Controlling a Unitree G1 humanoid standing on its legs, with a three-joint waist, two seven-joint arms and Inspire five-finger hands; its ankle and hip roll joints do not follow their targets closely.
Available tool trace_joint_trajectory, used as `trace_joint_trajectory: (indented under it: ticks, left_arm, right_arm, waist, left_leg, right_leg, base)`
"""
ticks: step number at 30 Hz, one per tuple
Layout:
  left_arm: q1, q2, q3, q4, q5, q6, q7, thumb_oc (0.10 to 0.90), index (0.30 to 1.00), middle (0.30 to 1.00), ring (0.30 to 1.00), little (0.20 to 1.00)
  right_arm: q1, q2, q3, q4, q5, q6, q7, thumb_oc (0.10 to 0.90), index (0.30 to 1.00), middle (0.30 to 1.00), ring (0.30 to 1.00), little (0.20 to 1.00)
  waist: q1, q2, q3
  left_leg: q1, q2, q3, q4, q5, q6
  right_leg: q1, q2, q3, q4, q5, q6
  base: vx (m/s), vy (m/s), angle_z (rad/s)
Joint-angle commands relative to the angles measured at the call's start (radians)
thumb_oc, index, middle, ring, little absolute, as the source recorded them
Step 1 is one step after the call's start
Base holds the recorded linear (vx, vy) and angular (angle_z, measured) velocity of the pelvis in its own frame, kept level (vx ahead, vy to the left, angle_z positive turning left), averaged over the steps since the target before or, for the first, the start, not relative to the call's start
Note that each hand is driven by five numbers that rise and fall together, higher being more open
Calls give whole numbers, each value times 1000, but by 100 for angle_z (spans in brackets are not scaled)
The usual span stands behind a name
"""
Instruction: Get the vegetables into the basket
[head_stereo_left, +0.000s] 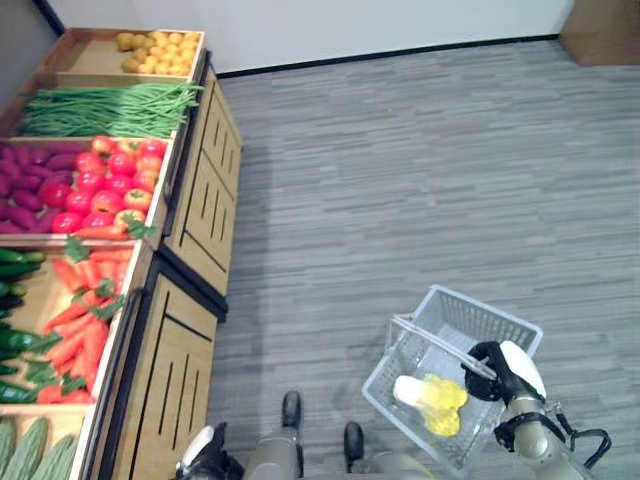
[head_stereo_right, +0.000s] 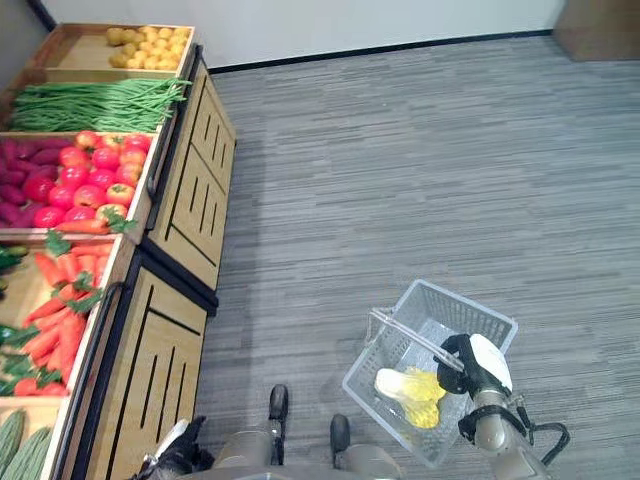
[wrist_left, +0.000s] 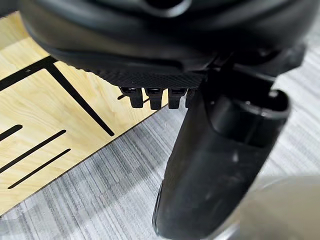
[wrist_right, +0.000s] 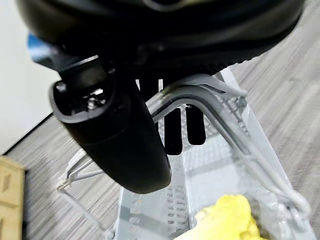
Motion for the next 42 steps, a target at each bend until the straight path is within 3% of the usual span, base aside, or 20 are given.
trace_joint_trajectory:
  ticks: [1,5,9,10,11,15,16,21,24,27,34,39,42]
  left_arm:
    - [-25,50,-11,-2,19,-4,27,900,1000,1000,1000,1000]
    - [-19,52,-18,-2,37,-3,28,900,1000,1000,1000,1000]
    - [-17,66,-30,-25,44,-9,19,900,1000,1000,1000,1000]
    - [-24,74,-35,-30,45,-8,17,900,1000,1000,1000,1000]
    - [-28,79,-34,-35,41,-7,16,900,1000,1000,1000,1000]
    - [-39,85,-41,-43,36,-11,17,900,1000,1000,1000,1000]
    - [-48,84,-35,-38,24,-11,15,900,1000,1000,1000,1000]
    - [-61,74,-43,-22,27,-13,11,900,1000,1000,1000,1000]
    - [-74,71,-45,-17,38,-10,9,900,1000,1000,1000,1000]
    - [-73,71,-45,-1,42,-10,8,900,1000,1000,1000,1000]
    - [-55,53,-40,10,35,-7,5,900,1000,1000,1000,1000]
    - [-44,44,-12,19,6,-1,18,900,1000,1000,1000,1000]
    - [-54,39,-18,18,6,2,22,900,1000,1000,1000,1000]
  right_arm:
    - [-15,-45,-83,-169,24,-90,-61,400,300,300,300,300]
    - [7,-30,-91,-168,10,-79,-53,400,300,300,300,300]
    - [0,-17,-85,-159,-5,-71,-44,400,300,300,300,300]
    - [-23,-8,-74,-156,-7,-65,-42,400,300,300,300,300]
    - [-32,-4,-71,-159,-7,-63,-43,400,300,300,300,300]
    - [-65,3,-52,-153,-7,-62,-47,400,300,300,300,300]
    - [-76,9,-42,-150,-13,-58,-42,400,300,300,300,300]
    - [-91,3,-44,-150,-3,-63,-43,400,300,300,300,300]
    - [-102,-3,-43,-171,2,-65,-52,400,300,300,300,300]
    - [-98,1,-39,-192,-1,-63,-51,400,300,300,300,300]
    - [-84,-16,-30,-199,5,-75,-32,400,300,300,300,300]
    - [-60,-48,-37,-213,6,-84,-32,400,300,300,300,300]
    - [-57,-53,-40,-211,4,-85,-42,400,300,300,300,300]
  waist:
    - [15,-13,-47]
    - [12,-23,-69]
    - [7,-41,-76]
    - [5,-53,-70]
    - [3,-55,-63]
    - [1,-51,-49]
    - [0,-51,-50]
    - [-17,-35,-23]
    - [-51,-48,6]
    - [-71,-54,5]
    - [-71,-32,-37]
    - [-60,-13,-48]
    - [-62,-11,-37]
  left_leg:
    - [-5,3,64,25,55,24]
    - [14,-14,96,28,34,51]
    - [41,-43,130,47,-17,90]
    - [54,-60,146,48,-38,108]
    - [59,-63,151,47,-42,114]
    - [81,-69,157,50,-68,125]
    - [111,-80,169,46,-98,125]
    - [157,-73,137,85,-164,120]
    - [222,-89,96,111,-218,111]
    - [271,-96,62,122,-248,99]
    - [297,-64,10,155,-213,61]
    - [291,-11,-33,217,-132,15]
    - [254,7,-34,282,-87,0]
  right_leg:
    - [-9,-53,46,222,-132,118]
    - [12,-91,46,246,-150,141]
    - [-29,-121,80,362,-106,178]
    - [-62,-140,86,419,-33,208]
    - [-84,-139,93,459,-1,219]
    - [-130,-145,80,522,45,229]
    - [-158,-160,45,464,57,219]
    - [-264,-150,19,364,8,203]
    - [-335,-146,64,241,83,219]
    - [-366,-151,82,215,125,233]
    - [-311,-114,49,218,92,191]
    - [-269,-71,12,229,29,145]
    - [-258,-69,-10,243,5,128]
  base:
    - [277,171,-42]
    - [254,196,-25]
    - [209,220,-10]
    - [146,189,-21]
    - [174,228,-19]
    - [124,130,-15]
    - [151,80,4]
    - [177,13,-4]
    - [309,-98,38]
    - [293,-150,52]
    - [176,-164,31]
    - [213,-289,12]
    - [90,-184,16]
